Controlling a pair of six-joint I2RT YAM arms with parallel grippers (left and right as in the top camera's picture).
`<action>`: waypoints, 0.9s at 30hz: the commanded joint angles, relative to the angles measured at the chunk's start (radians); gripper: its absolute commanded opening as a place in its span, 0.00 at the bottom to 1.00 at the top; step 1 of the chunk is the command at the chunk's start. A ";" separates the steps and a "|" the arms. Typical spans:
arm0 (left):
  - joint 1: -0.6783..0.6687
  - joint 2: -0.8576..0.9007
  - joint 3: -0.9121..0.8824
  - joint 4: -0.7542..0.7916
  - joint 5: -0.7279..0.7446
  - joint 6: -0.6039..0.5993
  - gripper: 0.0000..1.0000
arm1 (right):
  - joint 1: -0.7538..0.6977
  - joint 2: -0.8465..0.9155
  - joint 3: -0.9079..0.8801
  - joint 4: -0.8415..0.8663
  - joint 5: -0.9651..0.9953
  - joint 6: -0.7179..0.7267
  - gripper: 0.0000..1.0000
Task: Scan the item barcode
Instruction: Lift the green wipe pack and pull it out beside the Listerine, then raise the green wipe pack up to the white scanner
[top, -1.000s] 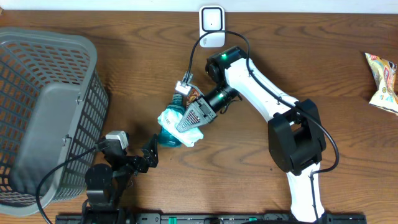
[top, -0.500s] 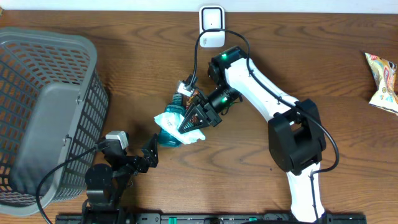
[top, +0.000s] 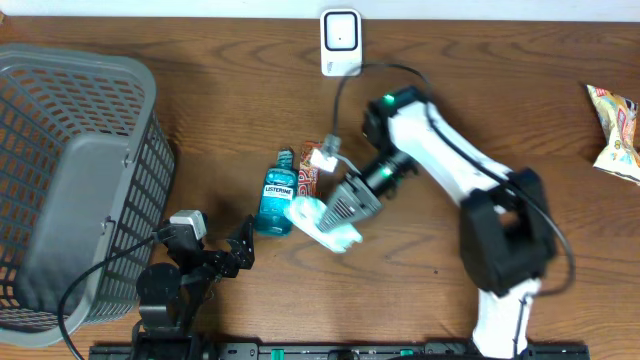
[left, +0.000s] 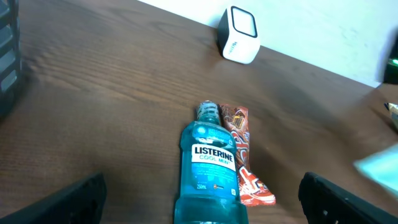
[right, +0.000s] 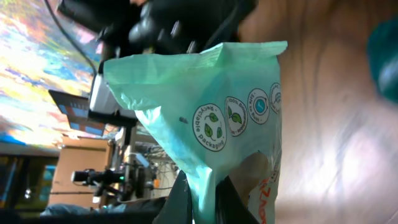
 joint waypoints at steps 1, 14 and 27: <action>0.005 -0.003 0.004 0.000 0.009 -0.002 0.98 | -0.074 -0.176 -0.172 -0.003 -0.002 -0.072 0.01; 0.005 -0.003 0.004 0.000 0.009 -0.002 0.98 | -0.190 -0.519 -0.666 -0.003 -0.157 -0.351 0.01; 0.005 -0.003 0.004 0.000 0.009 -0.002 0.98 | -0.190 -0.526 -0.666 0.173 -0.205 -0.329 0.01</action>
